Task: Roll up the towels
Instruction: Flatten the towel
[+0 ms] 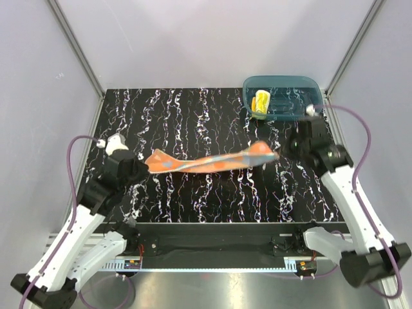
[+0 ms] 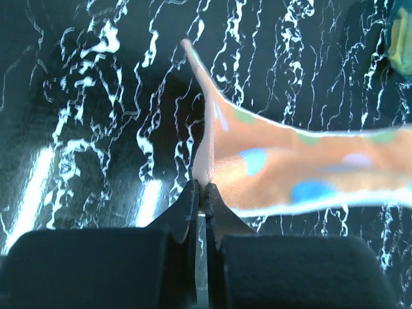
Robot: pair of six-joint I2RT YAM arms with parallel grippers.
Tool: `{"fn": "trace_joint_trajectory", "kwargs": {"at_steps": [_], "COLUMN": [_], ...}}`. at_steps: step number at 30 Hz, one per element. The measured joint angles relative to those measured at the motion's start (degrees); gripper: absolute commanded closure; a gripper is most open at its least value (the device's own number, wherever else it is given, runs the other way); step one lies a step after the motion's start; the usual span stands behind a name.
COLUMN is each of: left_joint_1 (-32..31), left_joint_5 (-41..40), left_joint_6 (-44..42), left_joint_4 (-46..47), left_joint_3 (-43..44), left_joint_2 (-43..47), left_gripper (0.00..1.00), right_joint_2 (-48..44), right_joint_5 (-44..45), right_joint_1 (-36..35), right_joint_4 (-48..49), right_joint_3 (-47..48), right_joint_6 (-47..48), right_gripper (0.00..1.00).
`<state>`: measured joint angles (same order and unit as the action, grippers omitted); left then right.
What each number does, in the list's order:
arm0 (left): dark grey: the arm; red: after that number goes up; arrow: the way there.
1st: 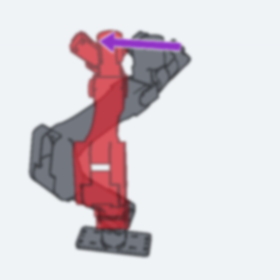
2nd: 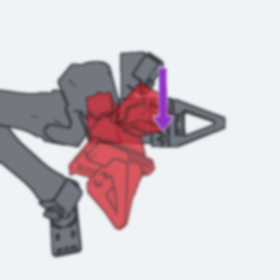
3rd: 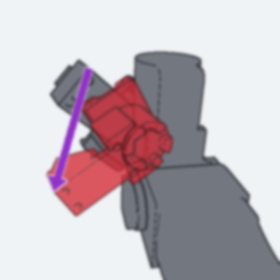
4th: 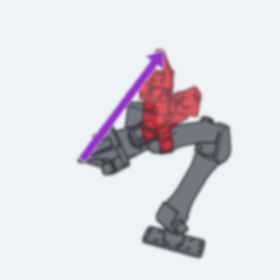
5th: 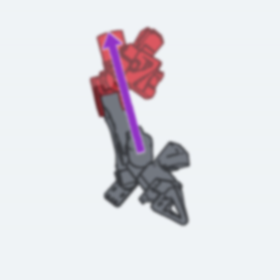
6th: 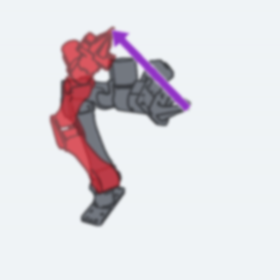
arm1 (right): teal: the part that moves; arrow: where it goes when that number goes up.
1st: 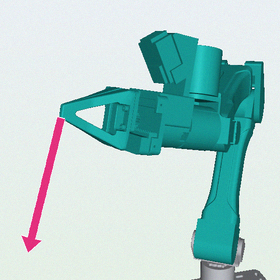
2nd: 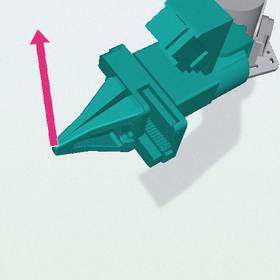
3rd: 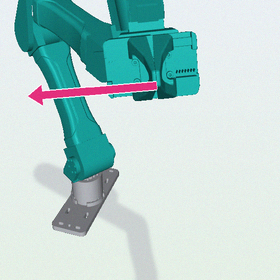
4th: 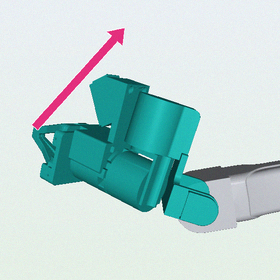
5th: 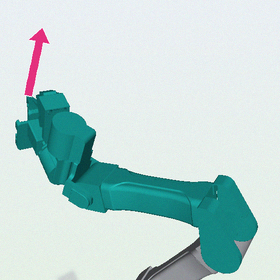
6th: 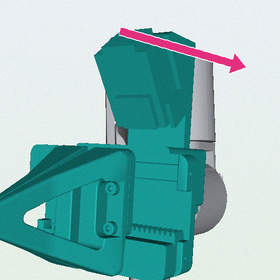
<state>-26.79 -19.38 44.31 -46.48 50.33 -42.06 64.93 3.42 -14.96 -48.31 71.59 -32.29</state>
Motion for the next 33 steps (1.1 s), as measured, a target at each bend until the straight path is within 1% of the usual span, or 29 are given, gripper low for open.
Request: {"fn": "trace_joint_trajectory", "kwargs": {"at_steps": [1,2,3,4,5,6,7,9,11,12,14,15,16,17,21,22,24,26,29,31,33], "left_joint_1": [0.04,0.04,0.07,0.09,0.11,0.09,0.07,-0.13,-0.15,-0.17,-0.17,-0.17,-0.17,-0.17,-0.17,-0.17,-0.17,-0.17,-0.17,-0.17,-0.15], "left_joint_5": [0.04,0.20,0.50,0.96,1.60,2.47,3.54,5.73,7.23,7.56,8.31,8.66,8.90,9.07,9.01,8.79,7.41,5.81,4.48,4.57,4.81], "left_joint_6": [0.37,0.81,1.31,1.95,2.56,3.34,4.00,5.42,6.84,7.30,8.28,8.41,9.03,9.16,9.92,9.81,9.29,8.41,6.91,5.62,4.33], "left_joint_4": [-0.13,-0.35,-0.63,-0.72,-1.09,-1.64,-1.86,-2.62,-3.74,-4.11,-4.33,-4.72,-5.11,-5.60,-8.35,-8.96,-9.86,-10.34,-8.44,-5.55,-0.96], "left_joint_3": [-0.87,-2.34,-4.11,-6.21,-8.22,-10.34,-12.37,-15.23,-16.35,-16.35,-16.17,-15.96,-15.61,-15.10,-11.89,-10.91,-8.44,-6.29,-5.73,-6.47,-7.76], "left_joint_2": [1.22,2.69,4.24,5.53,6.40,6.97,7.48,8.20,8.79,9.01,9.40,9.46,9.44,9.44,9.88,9.88,9.70,9.16,6.82,2.78,-3.17], "left_gripper": [1.00,1.00,1.00,1.00,1.00,0.96,0.92,0.89,0.89,0.86,0.60,0.52,0.42,0.39,0.36,0.35,0.30,0.27,0.27,0.27,0.27], "right_joint_2": [-2.67,-5.07,-6.58,-7.19,-7.41,-6.97,-6.73,-7.48,-9.25,-10.05,-10.47,-10.12,-9.55,-8.85,-5.14,-3.39,0.39,6.01,13.38,17.11,20.81], "right_joint_5": [-0.09,-0.48,-1.16,-1.97,-2.58,-3.61,-4.39,-5.38,-5.79,-5.99,-6.16,-6.21,-6.47,-6.95,-9.14,-9.94,-11.65,-12.72,-13.35,-13.53,-13.66], "right_joint_1": [0.00,0.00,0.00,0.00,0.00,0.00,0.00,0.00,0.00,0.00,0.00,-0.02,-0.02,-0.02,-0.02,-0.04,-0.07,-0.39,-0.90,-1.01,-1.03], "right_joint_4": [-0.24,-0.02,-0.66,-1.25,-1.66,-1.60,-1.92,-3.48,-4.11,-4.52,-4.59,-4.20,-3.58,-2.80,0.02,0.72,2.10,3.34,4.37,5.03,5.99], "right_joint_3": [-4.11,-8.57,-12.66,-16.26,-18.82,-21.86,-24.33,-26.75,-26.49,-25.51,-22.45,-20.76,-19.30,-18.34,-17.94,-18.03,-18.01,-17.62,-16.96,-15.85,-13.75], "right_joint_6": [-0.76,-1.66,-2.60,-3.54,-4.15,-4.55,-5.16,-6.25,-7.08,-7.23,-7.26,-7.23,-7.23,-7.23,-7.15,-6.97,-6.25,-4.98,-3.19,-2.16,-1.27], "right_gripper": [0.89,0.74,0.51,0.33,0.29,0.26,0.25,0.25,0.25,0.25,0.26,0.26,0.26,0.26,0.26,0.26,0.27,0.27,0.28,0.28,0.29]}}
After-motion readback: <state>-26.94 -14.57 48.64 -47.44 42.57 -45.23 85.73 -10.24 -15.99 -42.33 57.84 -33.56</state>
